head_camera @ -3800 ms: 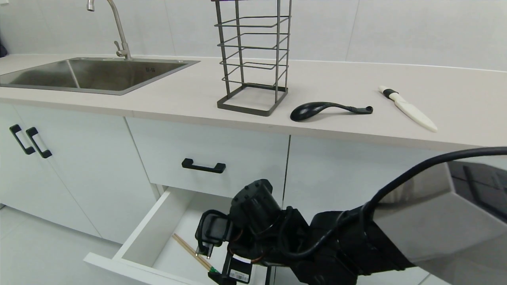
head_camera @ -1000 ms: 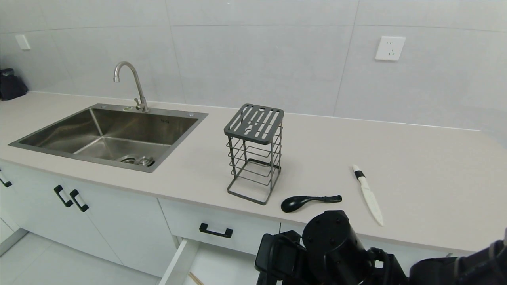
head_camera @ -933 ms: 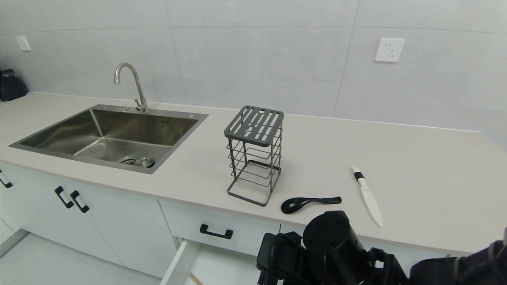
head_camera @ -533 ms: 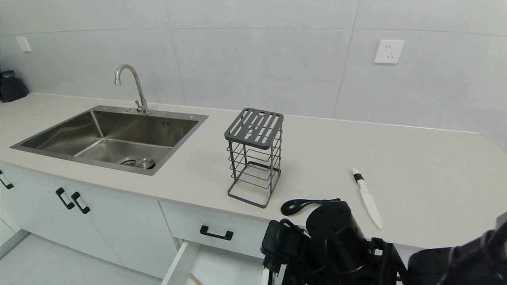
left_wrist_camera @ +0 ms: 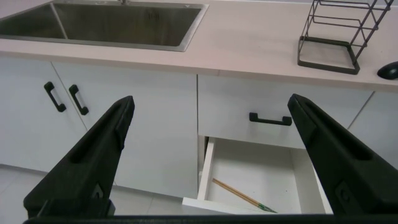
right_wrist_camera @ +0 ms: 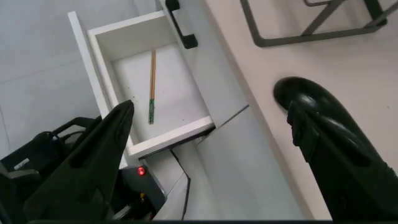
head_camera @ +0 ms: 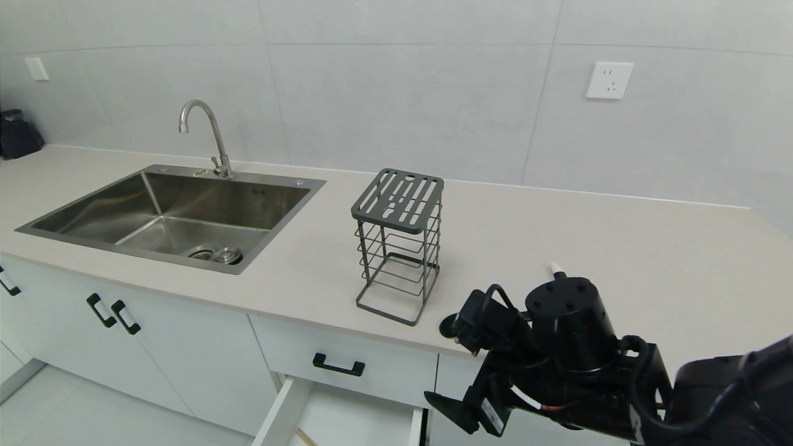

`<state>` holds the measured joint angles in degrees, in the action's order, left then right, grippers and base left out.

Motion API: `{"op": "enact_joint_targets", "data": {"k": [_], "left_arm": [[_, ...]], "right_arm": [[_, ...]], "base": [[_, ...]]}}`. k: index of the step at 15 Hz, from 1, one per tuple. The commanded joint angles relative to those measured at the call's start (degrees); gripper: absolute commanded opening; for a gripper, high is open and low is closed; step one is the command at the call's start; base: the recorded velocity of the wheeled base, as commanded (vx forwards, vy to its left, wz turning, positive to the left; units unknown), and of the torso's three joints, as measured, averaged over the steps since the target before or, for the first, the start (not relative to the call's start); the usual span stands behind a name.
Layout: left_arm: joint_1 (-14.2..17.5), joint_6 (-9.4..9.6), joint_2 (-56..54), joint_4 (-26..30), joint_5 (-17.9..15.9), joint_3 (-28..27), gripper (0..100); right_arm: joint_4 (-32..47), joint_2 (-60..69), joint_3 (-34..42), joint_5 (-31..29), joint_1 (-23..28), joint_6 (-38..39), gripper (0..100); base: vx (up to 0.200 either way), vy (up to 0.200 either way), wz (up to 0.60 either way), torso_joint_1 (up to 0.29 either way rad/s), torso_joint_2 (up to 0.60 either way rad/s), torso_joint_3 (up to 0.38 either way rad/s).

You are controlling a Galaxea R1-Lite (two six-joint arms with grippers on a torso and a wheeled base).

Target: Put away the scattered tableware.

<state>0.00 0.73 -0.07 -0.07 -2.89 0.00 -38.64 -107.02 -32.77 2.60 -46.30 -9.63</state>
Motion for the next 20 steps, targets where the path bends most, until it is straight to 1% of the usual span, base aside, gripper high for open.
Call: {"op": "enact_joint_targets", "data": {"k": [1, 2, 3, 7, 8, 9, 11, 12, 13, 15, 17, 20], "left_arm": [[0.0, -0.03, 0.1, 0.0, 0.0, 0.0, 100], [0.0, 0.06, 0.1, 0.0, 0.0, 0.0, 100], [0.0, 0.06, 0.1, 0.0, 0.0, 0.0, 100], [0.0, -0.03, 0.1, 0.0, 0.0, 0.0, 100], [0.0, -0.03, 0.1, 0.0, 0.0, 0.0, 100], [0.0, -0.03, 0.1, 0.0, 0.0, 0.0, 100], [0.0, 0.06, 0.1, 0.0, 0.0, 0.0, 100], [0.0, -0.03, 0.1, 0.0, 0.0, 0.0, 100], [0.0, 0.06, 0.1, 0.0, 0.0, 0.0, 100], [0.0, 0.06, 0.1, 0.0, 0.0, 0.0, 100], [0.0, 0.06, 0.1, 0.0, 0.0, 0.0, 100], [0.0, -0.03, 0.1, 0.0, 0.0, 0.0, 100]], "right_arm": [[0.0, 3.6, 2.3, 0.2, 3.1, 0.1, 100], [0.0, 4.3, 3.2, 0.7, 4.4, 0.0, 100], [0.0, 5.4, 4.2, 2.1, 6.7, -0.2, 100], [0.4, 5.5, 3.6, 3.6, 9.7, 0.1, 100], [0.6, 5.4, 3.7, 6.3, 11.4, 0.3, 100], [0.6, 5.5, 3.9, 7.7, 12.5, 1.4, 100], [0.1, 5.5, 3.9, 8.3, 14.5, 4.7, 100], [0.2, 5.4, 3.7, 8.9, 15.3, 4.7, 100], [0.3, 3.7, 3.2, 11.5, 18.2, 3.2, 100], [0.6, 1.7, 3.1, 12.6, 21.4, -3.0, 100], [0.5, -0.3, 0.2, 14.0, 21.7, -3.9, 100], [0.2, -2.8, -0.2, 14.1, 21.7, -5.8, 100]], "base": [[0.000, 0.000, 0.00, 0.000, 0.00, 0.000], [0.000, 0.000, 0.00, 0.000, 0.00, 0.000], [0.000, 0.000, 0.00, 0.000, 0.00, 0.000], [0.000, 0.000, 0.00, 0.000, 0.00, 0.000], [0.000, 0.000, 0.00, 0.000, 0.00, 0.000], [0.000, 0.000, 0.00, 0.000, 0.00, 0.000], [0.000, 0.000, 0.00, 0.000, 0.00, 0.000], [0.000, 0.000, 0.00, 0.000, 0.00, 0.000], [0.000, 0.000, 0.00, 0.000, 0.00, 0.000], [0.000, 0.000, 0.00, 0.000, 0.00, 0.000], [0.000, 0.000, 0.00, 0.000, 0.00, 0.000], [0.000, 0.000, 0.00, 0.000, 0.00, 0.000]]}}
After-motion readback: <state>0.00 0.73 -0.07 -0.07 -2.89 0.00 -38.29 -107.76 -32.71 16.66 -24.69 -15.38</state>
